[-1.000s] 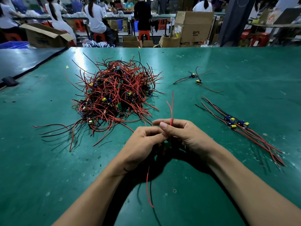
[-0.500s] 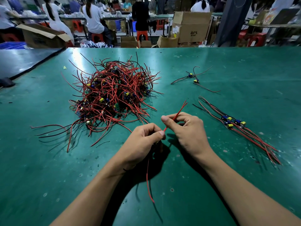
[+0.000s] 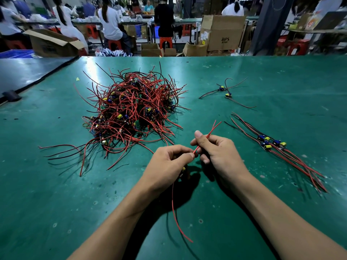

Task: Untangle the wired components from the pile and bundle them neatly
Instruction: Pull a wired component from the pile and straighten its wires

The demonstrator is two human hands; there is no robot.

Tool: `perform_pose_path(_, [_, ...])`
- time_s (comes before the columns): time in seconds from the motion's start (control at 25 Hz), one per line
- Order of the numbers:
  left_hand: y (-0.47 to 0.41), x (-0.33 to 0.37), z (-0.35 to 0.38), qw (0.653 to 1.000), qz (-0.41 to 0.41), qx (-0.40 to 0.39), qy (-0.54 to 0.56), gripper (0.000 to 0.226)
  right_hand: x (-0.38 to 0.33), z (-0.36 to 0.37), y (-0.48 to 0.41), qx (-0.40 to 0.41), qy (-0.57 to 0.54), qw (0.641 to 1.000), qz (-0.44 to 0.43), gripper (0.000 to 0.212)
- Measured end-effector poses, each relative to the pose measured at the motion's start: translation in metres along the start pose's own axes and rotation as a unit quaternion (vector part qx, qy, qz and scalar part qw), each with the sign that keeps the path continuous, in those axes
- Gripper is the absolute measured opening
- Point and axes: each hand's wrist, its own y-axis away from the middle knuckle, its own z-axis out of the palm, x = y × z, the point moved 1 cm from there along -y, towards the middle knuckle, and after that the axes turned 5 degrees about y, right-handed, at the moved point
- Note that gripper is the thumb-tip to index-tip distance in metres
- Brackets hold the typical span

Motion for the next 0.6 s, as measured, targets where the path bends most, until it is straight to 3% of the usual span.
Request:
perform_pose_path(0.32, [0.001, -0.001, -0.003, 1.0, 0.017, -0.007, 0.015, 0.012, -0.003, 0.001, 0.008, -0.081, 0.006, 0.996, 0.031, 0.03])
perform_pose_path(0.48, [0.002, 0.0, -0.006, 0.999, 0.014, -0.034, 0.022, 0.016, -0.002, 0.003, 0.011, -0.134, 0.006, 0.989, 0.058, 0.043])
perform_pose_path(0.6, [0.002, 0.002, -0.007, 0.999, 0.001, -0.042, 0.031, 0.017, -0.003, 0.006, 0.012, -0.117, 0.014, 0.993, 0.015, 0.033])
